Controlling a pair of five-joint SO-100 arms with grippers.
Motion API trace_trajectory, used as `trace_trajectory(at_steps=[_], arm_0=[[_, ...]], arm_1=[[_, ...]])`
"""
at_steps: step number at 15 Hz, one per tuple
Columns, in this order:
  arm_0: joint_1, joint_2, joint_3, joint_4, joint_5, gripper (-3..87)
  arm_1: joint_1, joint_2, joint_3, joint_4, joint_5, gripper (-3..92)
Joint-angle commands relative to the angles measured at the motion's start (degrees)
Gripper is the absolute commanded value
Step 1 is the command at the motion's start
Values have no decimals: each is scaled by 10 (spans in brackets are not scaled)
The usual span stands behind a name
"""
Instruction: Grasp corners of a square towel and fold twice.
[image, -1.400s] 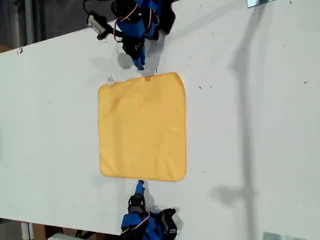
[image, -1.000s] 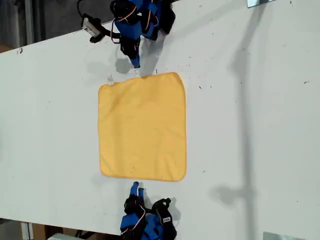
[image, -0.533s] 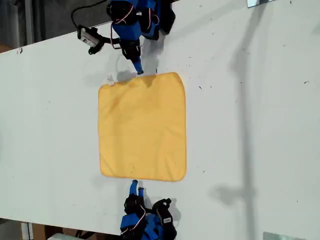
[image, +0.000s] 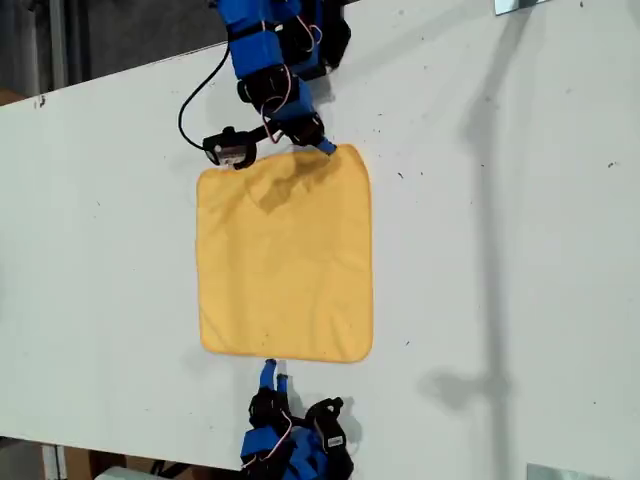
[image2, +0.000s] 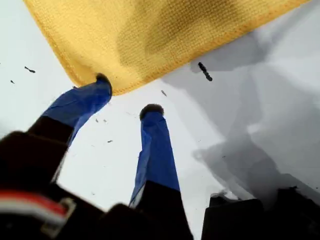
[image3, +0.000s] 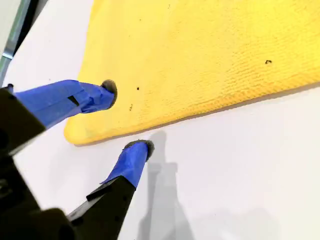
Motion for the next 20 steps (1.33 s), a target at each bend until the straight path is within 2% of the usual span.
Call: trace_trajectory(at_steps=[1,8,12,13,15,16,18,20], arm_0=[[15,2,4,-12,3,181],[20,2,4,-13,4,180],[24,2,4,-13,4,179],[24,2,4,-13,4,179],[25,2,3,-8,-3,179],[22,2,1,7,-37,181],[37,2,-7,4,-49,182],[106,-20,-40,30,-85,178]], arm_1=[[-39,-32,-48,-21,9,254],[-65,-267,-151,-105,1,276],[-58,-363,-200,-122,-12,277],[-57,-370,-203,-123,-14,263],[-54,-374,-205,-127,-13,-1],[-52,-375,-206,-126,-14,-1],[-52,-373,-208,-121,-14,-1],[-47,-372,-208,-121,-18,-1]])
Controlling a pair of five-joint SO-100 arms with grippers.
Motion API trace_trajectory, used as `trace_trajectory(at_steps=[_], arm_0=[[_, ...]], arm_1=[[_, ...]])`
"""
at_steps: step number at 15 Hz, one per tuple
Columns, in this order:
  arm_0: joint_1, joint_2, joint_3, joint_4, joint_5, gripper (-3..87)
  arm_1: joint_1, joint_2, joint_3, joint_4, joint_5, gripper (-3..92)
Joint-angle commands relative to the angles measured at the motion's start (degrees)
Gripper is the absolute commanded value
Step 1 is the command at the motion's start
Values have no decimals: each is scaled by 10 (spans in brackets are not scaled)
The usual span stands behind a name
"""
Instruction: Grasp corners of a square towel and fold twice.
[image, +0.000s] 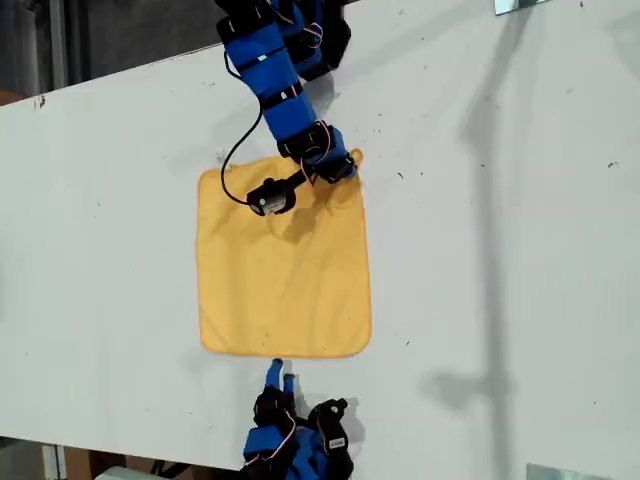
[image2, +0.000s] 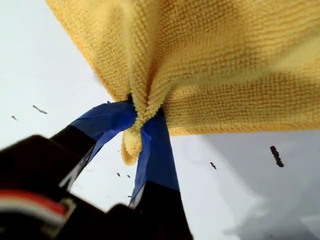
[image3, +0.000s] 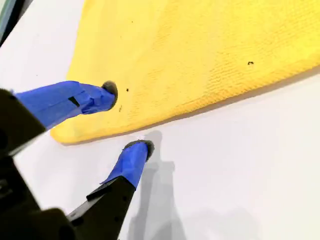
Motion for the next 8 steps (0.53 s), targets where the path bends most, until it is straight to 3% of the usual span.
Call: trace_trajectory(at_steps=[1,2,3,5,7,8], arm_0=[[98,-40,-58,16,-56,173],[138,-90,-93,7,-83,168],[178,-170,-125,-39,-101,168],[266,-468,-222,-198,-147,184],[337,-722,-365,-220,-243,225],[359,-774,-377,-268,-272,229]], arm_1=[[14,3,-19,4,-14,-1],[17,1,-19,4,-18,-1],[18,-1,-19,4,-18,-1],[19,-1,-19,4,-22,-1],[16,-1,-19,6,-22,-1],[16,-1,-19,5,-22,-1]])
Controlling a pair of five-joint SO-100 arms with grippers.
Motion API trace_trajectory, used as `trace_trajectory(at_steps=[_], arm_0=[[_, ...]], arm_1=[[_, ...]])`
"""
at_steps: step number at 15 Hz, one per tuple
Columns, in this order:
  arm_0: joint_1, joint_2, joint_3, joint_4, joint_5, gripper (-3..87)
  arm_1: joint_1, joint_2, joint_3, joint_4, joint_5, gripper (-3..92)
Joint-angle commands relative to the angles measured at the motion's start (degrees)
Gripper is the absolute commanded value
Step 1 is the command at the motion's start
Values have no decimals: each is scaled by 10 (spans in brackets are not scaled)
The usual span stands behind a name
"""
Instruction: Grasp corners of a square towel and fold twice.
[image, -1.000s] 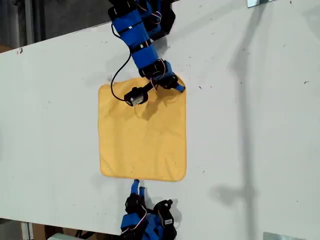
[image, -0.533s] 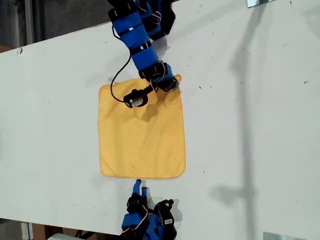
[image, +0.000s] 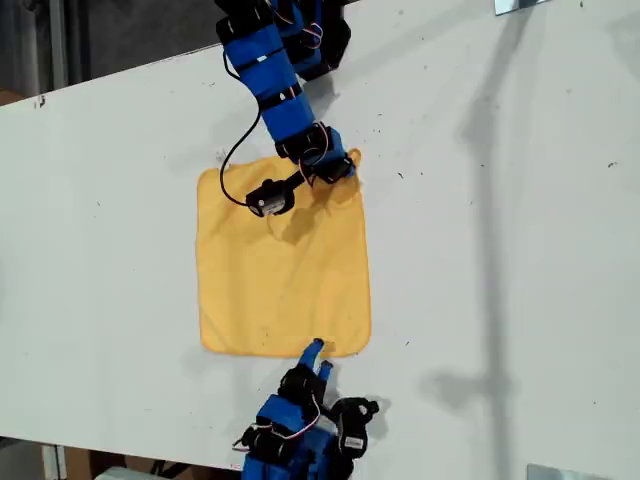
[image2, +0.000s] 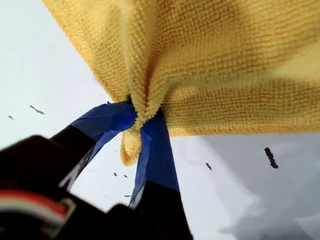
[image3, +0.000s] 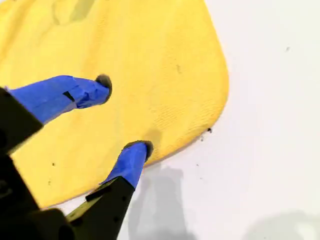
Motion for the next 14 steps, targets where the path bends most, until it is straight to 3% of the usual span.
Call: trace_trajectory(at_steps=[1,3,6,7,8,9,10,14], arm_0=[[53,-145,-54,-85,-79,231],[90,-181,-47,-87,-177,238],[116,-257,-45,-146,-218,236],[117,-294,-35,-203,-218,189],[117,-332,-33,-257,-214,15],[117,-362,-55,-273,-195,-3],[116,-382,-98,-240,-178,-3],[83,-432,-345,18,-51,-3]], arm_1=[[6,3,-18,4,-9,-1],[4,3,-18,4,-9,-1],[4,3,-18,4,-11,-1],[2,4,-18,4,-11,-1],[-1,4,-18,4,-11,-1],[-2,4,-18,7,-9,-1],[-4,5,-18,9,-6,-1],[2,83,-24,45,-4,-1]])
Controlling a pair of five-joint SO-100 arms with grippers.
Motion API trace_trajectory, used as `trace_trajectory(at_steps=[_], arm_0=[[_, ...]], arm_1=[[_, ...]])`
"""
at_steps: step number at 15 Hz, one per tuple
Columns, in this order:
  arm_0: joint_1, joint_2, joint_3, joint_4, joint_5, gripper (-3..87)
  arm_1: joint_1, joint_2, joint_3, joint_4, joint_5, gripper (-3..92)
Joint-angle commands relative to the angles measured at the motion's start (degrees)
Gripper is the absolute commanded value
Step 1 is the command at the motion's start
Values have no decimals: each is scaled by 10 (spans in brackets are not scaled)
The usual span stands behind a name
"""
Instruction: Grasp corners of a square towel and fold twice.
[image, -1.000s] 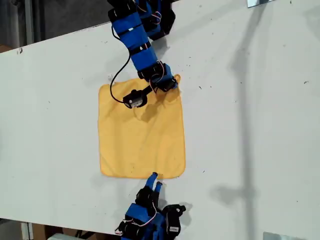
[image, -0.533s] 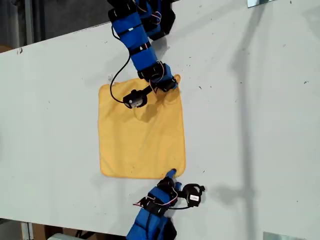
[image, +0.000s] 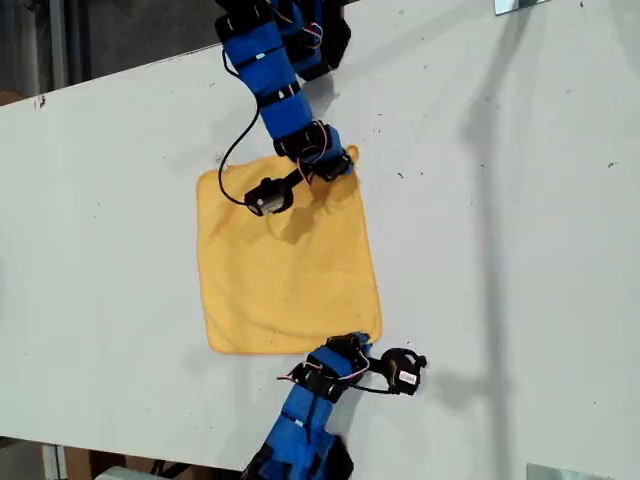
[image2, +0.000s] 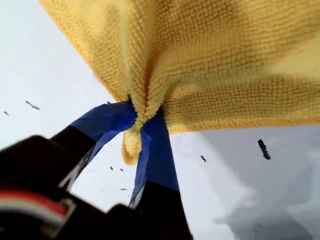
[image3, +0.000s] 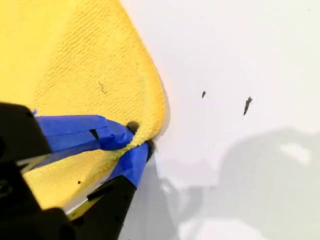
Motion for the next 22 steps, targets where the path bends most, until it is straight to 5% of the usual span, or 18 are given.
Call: trace_trajectory(at_steps=[1,4,8,11,16,22], arm_0=[[-32,7,-128,146,64,-3],[-111,61,-204,274,157,-3],[-242,209,-205,293,326,-3],[-422,237,-258,358,454,-3],[-675,204,-342,301,632,-3],[-839,-75,-401,106,729,-3]], arm_1=[[16,105,-34,49,-3,-1],[68,231,-67,139,-39,-1],[223,364,-82,168,-134,-1],[356,303,-195,170,-211,-1],[568,52,-417,81,-330,-1],[708,-381,-670,-78,-367,-1]])
